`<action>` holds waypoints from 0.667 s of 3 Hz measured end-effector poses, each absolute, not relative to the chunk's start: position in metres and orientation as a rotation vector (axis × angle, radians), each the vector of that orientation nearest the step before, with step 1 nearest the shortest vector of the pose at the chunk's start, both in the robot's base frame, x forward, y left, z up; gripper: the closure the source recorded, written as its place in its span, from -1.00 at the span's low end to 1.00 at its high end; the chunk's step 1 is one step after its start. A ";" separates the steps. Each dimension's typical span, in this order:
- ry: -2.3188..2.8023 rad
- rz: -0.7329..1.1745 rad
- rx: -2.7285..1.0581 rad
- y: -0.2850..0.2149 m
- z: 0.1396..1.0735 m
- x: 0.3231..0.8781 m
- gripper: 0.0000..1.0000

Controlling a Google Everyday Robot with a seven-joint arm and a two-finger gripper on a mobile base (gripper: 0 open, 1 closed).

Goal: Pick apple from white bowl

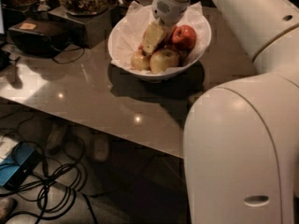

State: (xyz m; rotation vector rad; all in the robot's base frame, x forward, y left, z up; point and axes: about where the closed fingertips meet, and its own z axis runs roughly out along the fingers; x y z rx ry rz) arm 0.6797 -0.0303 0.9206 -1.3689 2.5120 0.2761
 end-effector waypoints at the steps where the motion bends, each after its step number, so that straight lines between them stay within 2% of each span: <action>1: 2.345 0.382 -1.415 -0.033 0.960 0.659 1.00; 2: 2.183 0.466 -1.461 -0.034 0.990 0.640 1.00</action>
Offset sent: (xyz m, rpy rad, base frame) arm -0.0768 -0.0164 0.1084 0.3381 -0.2018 0.2787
